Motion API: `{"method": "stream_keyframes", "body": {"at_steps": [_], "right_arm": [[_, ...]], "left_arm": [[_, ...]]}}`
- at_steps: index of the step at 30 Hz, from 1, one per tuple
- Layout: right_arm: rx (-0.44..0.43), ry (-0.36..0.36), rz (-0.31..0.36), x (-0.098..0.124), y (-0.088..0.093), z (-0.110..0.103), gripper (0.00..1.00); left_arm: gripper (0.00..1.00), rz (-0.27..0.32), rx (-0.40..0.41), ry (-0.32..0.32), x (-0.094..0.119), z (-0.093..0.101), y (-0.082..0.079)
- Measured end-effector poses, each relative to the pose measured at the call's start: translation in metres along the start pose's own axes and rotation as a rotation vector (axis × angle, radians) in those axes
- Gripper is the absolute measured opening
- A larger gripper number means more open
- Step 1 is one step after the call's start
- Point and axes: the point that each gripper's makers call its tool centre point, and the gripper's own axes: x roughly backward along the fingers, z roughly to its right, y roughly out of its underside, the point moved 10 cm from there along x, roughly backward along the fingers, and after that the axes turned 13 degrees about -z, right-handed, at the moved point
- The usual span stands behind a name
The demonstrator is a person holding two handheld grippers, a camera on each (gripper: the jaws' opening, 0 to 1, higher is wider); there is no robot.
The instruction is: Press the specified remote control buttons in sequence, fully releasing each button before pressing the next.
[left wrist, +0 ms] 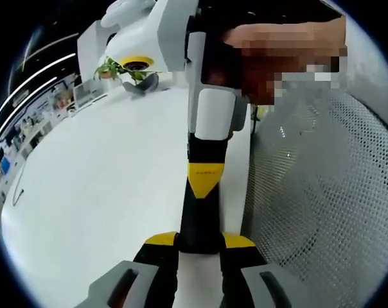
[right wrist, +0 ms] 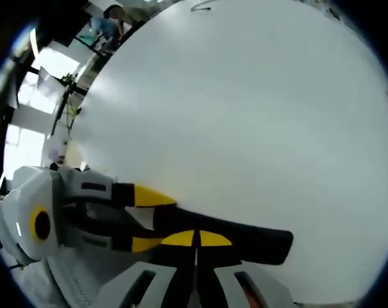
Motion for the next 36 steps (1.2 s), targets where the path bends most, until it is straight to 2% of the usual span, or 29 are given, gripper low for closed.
{"method": "stream_keyframes", "body": {"at_steps": [10, 15, 21, 23, 25, 27, 30, 32, 34, 36], "right_arm": [[0.056, 0.065, 0.035, -0.002, 0.003, -0.004, 0.0], [0.023, 0.029, 0.032, -0.001, 0.002, 0.001, 0.0], [0.034, 0.005, 0.03, 0.001, 0.003, 0.001, 0.0], [0.061, 0.016, 0.115, 0.005, 0.004, 0.0, 0.0], [0.063, -0.014, 0.184, 0.013, 0.005, -0.003, 0.0], [0.076, -0.054, 0.269, 0.026, 0.005, -0.008, 0.0], [0.111, -0.046, 0.41, 0.048, 0.008, -0.012, 0.0], [0.112, -0.049, 0.479, 0.059, 0.011, -0.013, 0.0], [0.108, -0.058, 0.5, 0.066, 0.016, -0.012, 0.0], [0.119, -0.034, 0.587, 0.077, 0.024, -0.011, 0.0]], "left_arm": [[0.24, 0.001, 0.014, -0.003, -0.001, 0.0, -0.002], [0.24, -0.006, 0.032, -0.009, -0.001, 0.001, -0.003], [0.28, -0.014, 0.056, -0.012, -0.003, 0.003, -0.006], [0.28, -0.007, 0.042, -0.014, -0.003, 0.006, -0.007], [0.28, -0.011, 0.04, -0.014, -0.004, 0.005, -0.007], [0.27, -0.014, 0.042, -0.014, -0.004, 0.005, -0.008], [0.25, -0.022, 0.042, -0.012, -0.003, 0.005, -0.007], [0.25, -0.019, 0.043, -0.013, -0.003, 0.005, -0.007], [0.24, -0.017, 0.042, -0.013, -0.004, 0.005, -0.007], [0.24, -0.014, 0.042, -0.013, -0.004, 0.004, -0.007]]}}
